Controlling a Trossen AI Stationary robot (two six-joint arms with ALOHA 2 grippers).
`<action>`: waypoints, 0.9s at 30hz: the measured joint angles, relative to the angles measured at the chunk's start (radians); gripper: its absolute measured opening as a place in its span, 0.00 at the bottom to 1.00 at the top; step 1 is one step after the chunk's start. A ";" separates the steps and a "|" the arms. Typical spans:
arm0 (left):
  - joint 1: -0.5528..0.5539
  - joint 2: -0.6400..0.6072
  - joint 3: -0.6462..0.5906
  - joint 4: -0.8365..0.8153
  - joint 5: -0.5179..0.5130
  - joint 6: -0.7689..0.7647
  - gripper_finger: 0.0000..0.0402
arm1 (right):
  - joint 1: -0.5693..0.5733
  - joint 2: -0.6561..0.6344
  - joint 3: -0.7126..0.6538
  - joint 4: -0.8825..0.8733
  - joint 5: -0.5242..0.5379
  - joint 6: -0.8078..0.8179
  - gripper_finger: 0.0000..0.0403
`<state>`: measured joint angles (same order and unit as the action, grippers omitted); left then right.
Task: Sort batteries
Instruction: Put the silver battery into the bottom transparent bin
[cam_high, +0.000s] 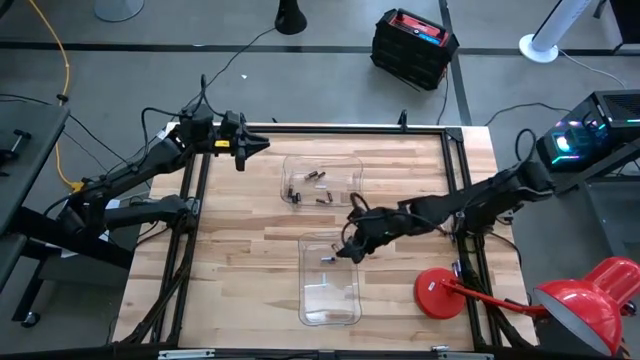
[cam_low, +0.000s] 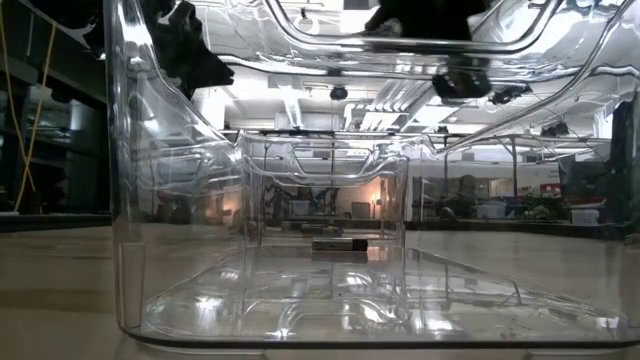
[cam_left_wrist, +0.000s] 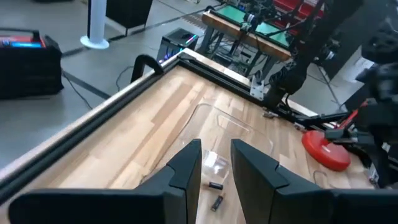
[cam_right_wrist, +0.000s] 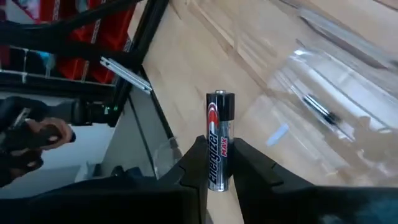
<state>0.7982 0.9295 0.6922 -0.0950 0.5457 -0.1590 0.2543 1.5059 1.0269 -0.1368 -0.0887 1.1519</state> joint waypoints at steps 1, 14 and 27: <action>0.000 0.000 0.000 0.000 0.000 -0.005 0.19 | 0.003 0.020 0.021 -0.017 -0.002 -0.015 0.13; -0.086 0.000 0.000 0.068 -0.001 -0.332 0.19 | 0.045 0.223 0.281 -0.533 -0.017 -0.584 0.47; -0.470 0.000 0.000 0.384 -0.257 -0.454 0.19 | 0.457 0.166 0.313 -0.726 -0.037 -0.381 0.51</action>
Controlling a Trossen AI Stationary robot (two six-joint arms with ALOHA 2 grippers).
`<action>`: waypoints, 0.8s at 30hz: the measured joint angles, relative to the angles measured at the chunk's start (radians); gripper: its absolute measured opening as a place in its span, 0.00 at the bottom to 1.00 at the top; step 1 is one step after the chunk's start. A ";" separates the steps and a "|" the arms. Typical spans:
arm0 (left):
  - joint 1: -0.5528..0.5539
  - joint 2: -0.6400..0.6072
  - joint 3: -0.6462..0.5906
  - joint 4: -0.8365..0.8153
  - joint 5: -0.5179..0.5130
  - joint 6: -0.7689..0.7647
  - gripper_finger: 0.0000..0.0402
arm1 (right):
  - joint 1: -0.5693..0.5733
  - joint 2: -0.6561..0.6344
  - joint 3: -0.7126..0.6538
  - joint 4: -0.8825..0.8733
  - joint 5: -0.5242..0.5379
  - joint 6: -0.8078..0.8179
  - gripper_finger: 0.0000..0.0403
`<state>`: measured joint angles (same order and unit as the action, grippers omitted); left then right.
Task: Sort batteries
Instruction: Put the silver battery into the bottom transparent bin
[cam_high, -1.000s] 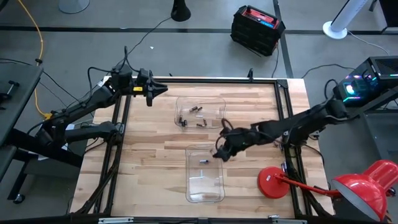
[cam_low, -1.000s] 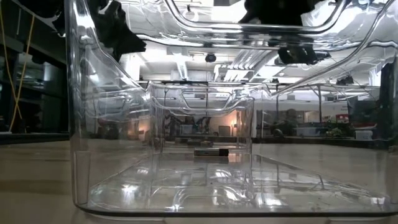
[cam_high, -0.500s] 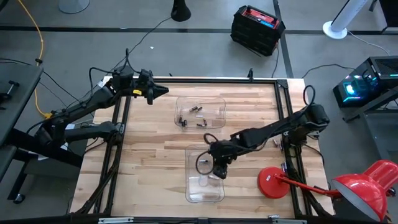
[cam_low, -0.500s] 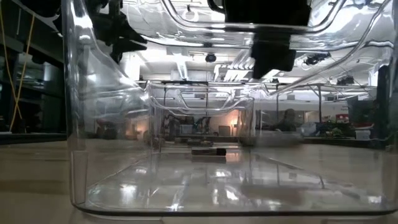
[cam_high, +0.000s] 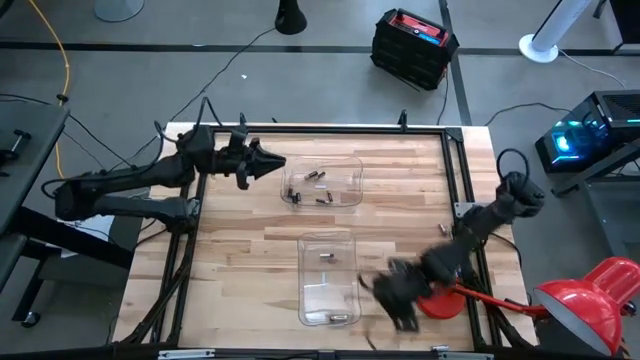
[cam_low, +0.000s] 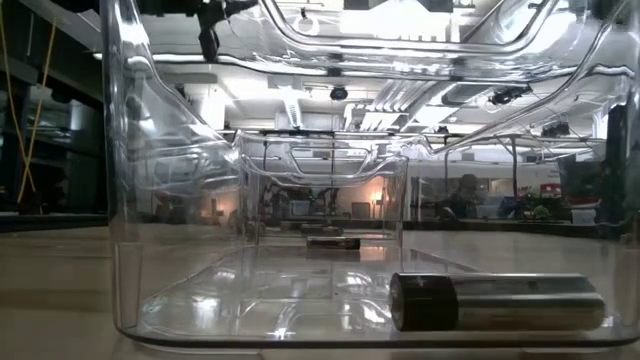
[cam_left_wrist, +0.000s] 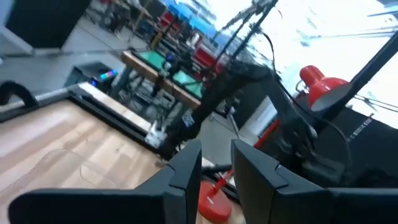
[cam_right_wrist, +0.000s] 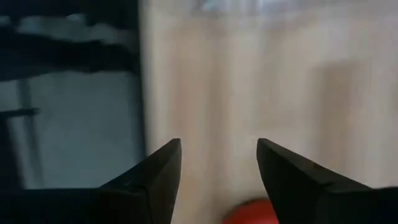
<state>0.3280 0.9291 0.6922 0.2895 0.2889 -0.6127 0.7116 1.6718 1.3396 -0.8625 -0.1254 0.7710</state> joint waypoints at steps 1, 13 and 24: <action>-0.015 0.000 0.000 0.003 -0.026 0.010 0.19 | 0.047 0.011 0.000 0.023 -0.007 0.061 0.51; -0.043 0.000 0.000 -0.001 -0.074 0.065 0.19 | 0.291 0.266 0.008 0.133 -0.214 0.536 0.51; -0.043 0.000 0.000 -0.007 -0.074 0.067 0.19 | 0.314 0.380 0.009 0.011 -0.296 0.582 0.47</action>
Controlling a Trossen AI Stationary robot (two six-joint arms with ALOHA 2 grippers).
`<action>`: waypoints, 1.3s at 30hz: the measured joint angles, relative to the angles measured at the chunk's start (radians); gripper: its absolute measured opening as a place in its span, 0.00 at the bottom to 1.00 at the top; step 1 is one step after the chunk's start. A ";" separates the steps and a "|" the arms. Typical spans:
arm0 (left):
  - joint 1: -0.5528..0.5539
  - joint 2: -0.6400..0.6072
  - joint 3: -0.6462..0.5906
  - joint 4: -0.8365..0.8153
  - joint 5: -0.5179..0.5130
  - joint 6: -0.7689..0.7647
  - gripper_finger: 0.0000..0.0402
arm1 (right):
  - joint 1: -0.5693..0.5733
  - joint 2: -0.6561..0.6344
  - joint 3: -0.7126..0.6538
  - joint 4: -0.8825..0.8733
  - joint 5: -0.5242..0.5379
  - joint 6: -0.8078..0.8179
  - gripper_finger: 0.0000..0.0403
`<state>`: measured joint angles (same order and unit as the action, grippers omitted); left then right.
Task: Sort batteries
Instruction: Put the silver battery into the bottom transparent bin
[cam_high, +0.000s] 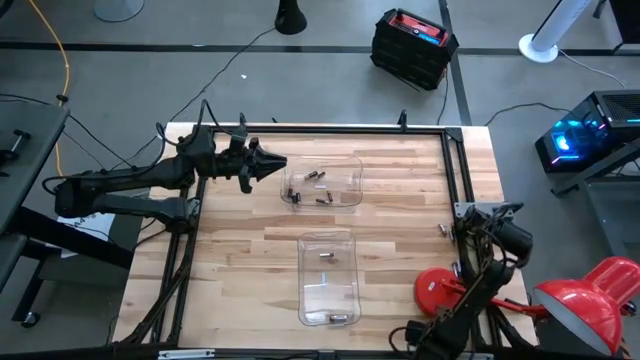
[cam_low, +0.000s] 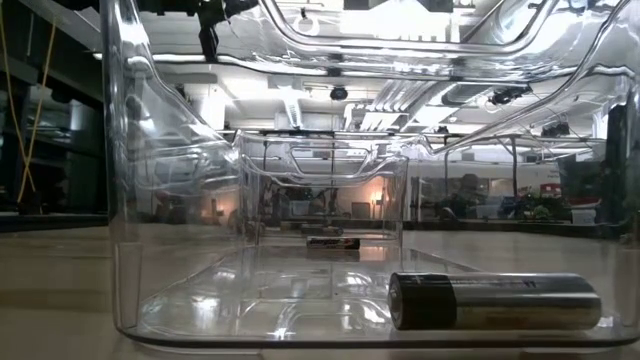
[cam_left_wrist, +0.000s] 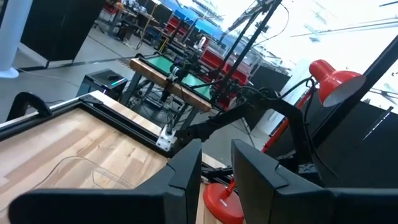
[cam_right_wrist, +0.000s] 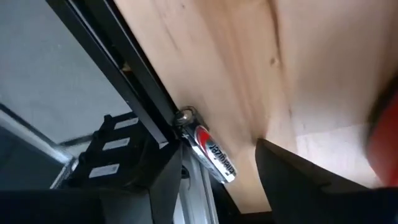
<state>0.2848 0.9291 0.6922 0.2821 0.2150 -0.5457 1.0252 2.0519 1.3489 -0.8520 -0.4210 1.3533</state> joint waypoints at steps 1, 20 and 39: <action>0.000 0.000 0.000 0.000 0.000 0.000 0.19 | 0.000 0.009 0.001 0.005 -0.007 -0.003 0.45; 0.058 -0.001 0.000 0.166 -0.026 0.042 0.19 | -0.184 -0.181 0.183 -0.488 0.492 -0.226 0.04; 0.064 -0.003 0.000 0.211 0.012 -0.028 0.19 | -0.644 -0.255 0.221 -0.024 0.614 -0.607 0.26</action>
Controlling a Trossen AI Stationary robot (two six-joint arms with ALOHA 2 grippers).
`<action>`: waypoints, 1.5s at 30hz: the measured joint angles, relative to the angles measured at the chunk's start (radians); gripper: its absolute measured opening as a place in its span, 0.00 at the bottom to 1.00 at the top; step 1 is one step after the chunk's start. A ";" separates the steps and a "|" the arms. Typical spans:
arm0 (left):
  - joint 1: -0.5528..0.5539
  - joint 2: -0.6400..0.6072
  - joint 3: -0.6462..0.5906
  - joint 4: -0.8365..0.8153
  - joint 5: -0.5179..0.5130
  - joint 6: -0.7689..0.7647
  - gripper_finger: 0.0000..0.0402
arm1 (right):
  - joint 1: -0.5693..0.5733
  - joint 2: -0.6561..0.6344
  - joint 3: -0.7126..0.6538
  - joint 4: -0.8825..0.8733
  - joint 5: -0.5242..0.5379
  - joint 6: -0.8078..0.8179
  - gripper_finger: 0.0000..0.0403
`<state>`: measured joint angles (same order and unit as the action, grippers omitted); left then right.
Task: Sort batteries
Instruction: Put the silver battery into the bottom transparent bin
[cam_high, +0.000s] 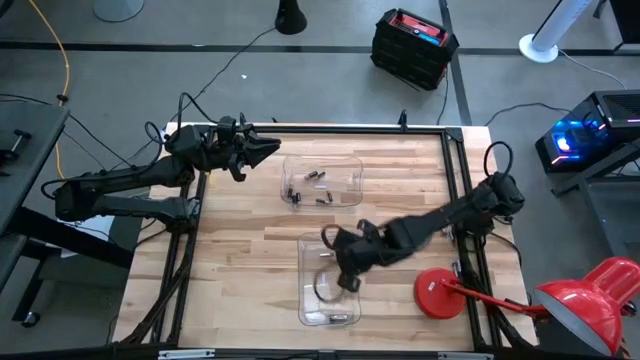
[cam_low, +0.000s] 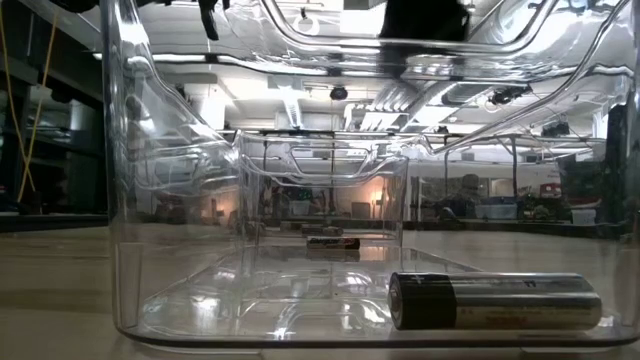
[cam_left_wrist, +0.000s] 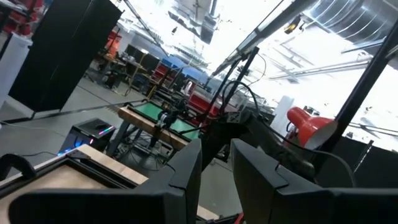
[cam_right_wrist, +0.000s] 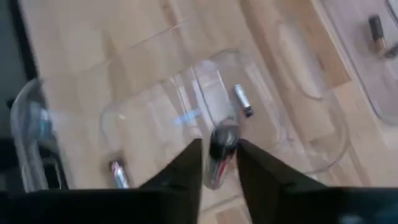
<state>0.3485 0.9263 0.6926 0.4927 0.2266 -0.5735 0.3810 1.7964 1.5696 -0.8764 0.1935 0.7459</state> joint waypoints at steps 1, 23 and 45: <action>0.000 0.000 0.000 0.000 0.003 0.001 0.19 | -0.013 0.001 0.000 0.005 -0.004 0.008 0.31; 0.107 -0.005 0.000 -0.002 0.149 -0.001 0.19 | -0.154 -0.366 -0.625 -0.486 -0.207 0.548 0.52; 0.108 -0.003 0.000 -0.019 0.149 -0.026 0.19 | -0.466 -0.178 -0.908 -0.278 -0.247 0.158 0.46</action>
<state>0.4568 0.9237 0.6930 0.4740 0.3752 -0.5995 -0.0847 1.6185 0.6620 -1.1546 -0.0539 0.9044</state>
